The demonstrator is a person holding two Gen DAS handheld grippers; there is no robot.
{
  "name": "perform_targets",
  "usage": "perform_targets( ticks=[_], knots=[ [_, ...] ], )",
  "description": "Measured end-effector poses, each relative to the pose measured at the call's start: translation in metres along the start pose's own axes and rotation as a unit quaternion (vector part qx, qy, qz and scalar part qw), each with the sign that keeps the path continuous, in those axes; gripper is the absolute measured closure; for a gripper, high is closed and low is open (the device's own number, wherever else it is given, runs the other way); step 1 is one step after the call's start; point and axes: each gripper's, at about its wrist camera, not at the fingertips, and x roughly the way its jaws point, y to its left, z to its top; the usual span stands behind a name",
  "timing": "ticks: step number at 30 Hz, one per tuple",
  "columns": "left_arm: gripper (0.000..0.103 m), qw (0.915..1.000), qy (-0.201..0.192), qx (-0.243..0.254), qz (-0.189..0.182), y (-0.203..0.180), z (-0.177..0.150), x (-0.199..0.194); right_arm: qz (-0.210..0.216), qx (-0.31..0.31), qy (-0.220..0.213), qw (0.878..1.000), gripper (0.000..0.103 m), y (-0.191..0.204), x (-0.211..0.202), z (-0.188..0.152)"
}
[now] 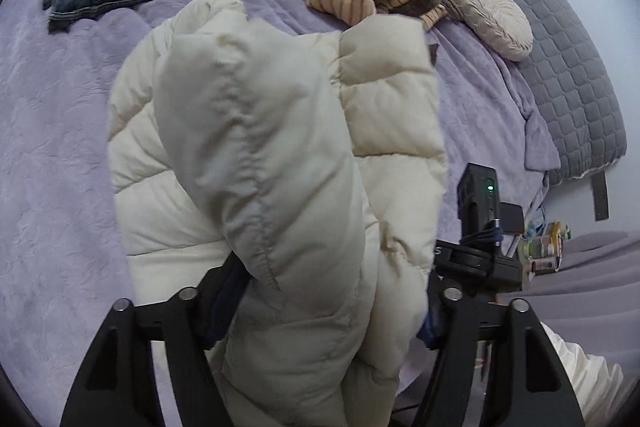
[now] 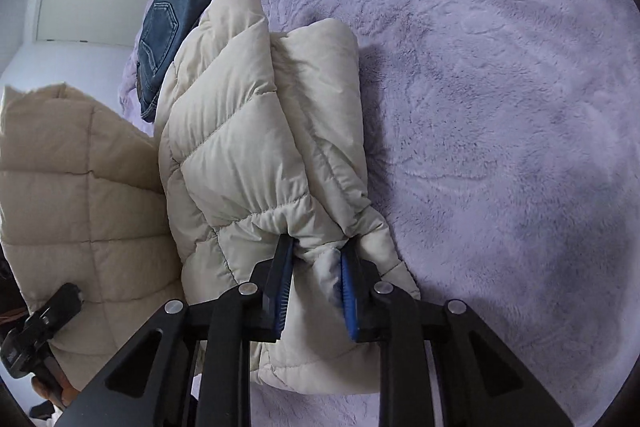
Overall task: Fold large clothes
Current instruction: 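Lift the folded jacket off the bed with both tools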
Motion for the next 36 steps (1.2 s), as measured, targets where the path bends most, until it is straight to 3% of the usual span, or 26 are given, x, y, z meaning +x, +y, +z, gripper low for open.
perform_targets(
  ticks=[5, 10, 12, 14, 18, 19, 20, 22, 25, 30, 36],
  knots=[
    [0.021, 0.9982, 0.018, 0.023, -0.053, -0.03, 0.012, 0.043, 0.028, 0.01, 0.017, 0.999, 0.079, -0.014, 0.005, 0.006],
    [0.021, 0.9984, 0.02, 0.024, -0.048, -0.042, 0.021, 0.063, 0.055, 0.045, 0.014, 0.997, 0.078, -0.032, -0.018, 0.016],
    [0.021, 0.9984, 0.023, 0.022, -0.045, -0.045, 0.021, 0.067, 0.067, 0.058, -0.01, 0.996, 0.07, -0.042, -0.041, 0.02],
    [0.021, 0.9987, 0.021, 0.028, -0.037, -0.048, 0.019, 0.067, 0.086, 0.071, -0.044, 0.993, 0.044, -0.051, -0.067, 0.024],
    [0.021, 0.9988, 0.019, 0.037, -0.025, -0.052, 0.017, 0.068, 0.183, 0.07, -0.065, 0.978, 0.044, -0.051, -0.092, 0.044],
    [0.021, 0.9988, 0.018, 0.039, -0.023, -0.053, 0.016, 0.068, 0.193, 0.059, -0.059, 0.978, 0.051, -0.045, -0.089, 0.051],
    [0.021, 0.9987, 0.017, 0.042, -0.022, -0.056, 0.016, 0.069, 0.196, 0.045, -0.046, 0.979, 0.072, -0.038, -0.082, 0.058],
    [0.021, 0.9983, 0.017, 0.05, -0.025, -0.06, 0.015, 0.07, 0.176, 0.019, -0.009, 0.984, 0.096, -0.025, -0.06, 0.074],
    [0.021, 0.9976, 0.019, 0.064, -0.019, -0.065, 0.014, 0.076, 0.148, -0.012, 0.032, 0.988, 0.098, -0.017, -0.021, 0.088],
    [0.021, 0.9953, 0.022, 0.094, -0.002, -0.077, 0.01, 0.093, 0.147, -0.032, 0.068, 0.986, 0.098, -0.002, 0.029, 0.112],
    [0.021, 0.9844, 0.008, 0.167, 0.054, -0.097, -0.004, 0.104, 0.125, -0.05, 0.068, 0.989, 0.097, 0.0, 0.025, 0.117]
  ],
)
